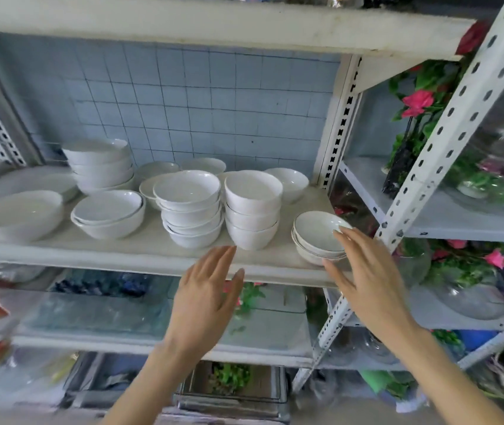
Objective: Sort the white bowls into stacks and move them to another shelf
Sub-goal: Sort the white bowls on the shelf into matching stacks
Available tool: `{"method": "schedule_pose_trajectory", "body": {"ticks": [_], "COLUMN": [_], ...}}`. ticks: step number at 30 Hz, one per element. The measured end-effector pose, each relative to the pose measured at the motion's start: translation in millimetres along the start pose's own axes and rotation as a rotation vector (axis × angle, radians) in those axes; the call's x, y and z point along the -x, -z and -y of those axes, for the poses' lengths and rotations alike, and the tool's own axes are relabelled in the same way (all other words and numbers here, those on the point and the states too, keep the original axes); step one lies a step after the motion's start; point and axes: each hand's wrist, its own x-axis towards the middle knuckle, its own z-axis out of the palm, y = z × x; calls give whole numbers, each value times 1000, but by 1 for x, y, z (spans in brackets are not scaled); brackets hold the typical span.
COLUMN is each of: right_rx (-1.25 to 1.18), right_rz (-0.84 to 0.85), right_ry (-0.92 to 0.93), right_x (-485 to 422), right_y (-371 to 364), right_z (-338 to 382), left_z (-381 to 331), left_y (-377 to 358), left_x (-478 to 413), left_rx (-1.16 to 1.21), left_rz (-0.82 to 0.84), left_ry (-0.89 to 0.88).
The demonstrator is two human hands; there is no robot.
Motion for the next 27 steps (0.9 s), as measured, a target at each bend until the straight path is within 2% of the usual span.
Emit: {"method": "schedule_pose_trajectory", "body": {"ticks": [6, 11, 21, 27], "right_rx": [105, 32, -11, -140], "right_rz": [156, 103, 118, 73], "right_ry": [35, 90, 156, 198], "right_x": [-5, -15, -48, -65], "right_y": [-4, -10, -42, -68], "right_z": [34, 87, 227, 307], "left_z": [57, 109, 223, 279], "left_y": [62, 105, 180, 220], "left_x": [37, 55, 65, 52], "left_rx": [-326, -417, -414, -281], "left_rz": [-84, -93, -99, -74], "left_ry": [206, 316, 381, 396]}}
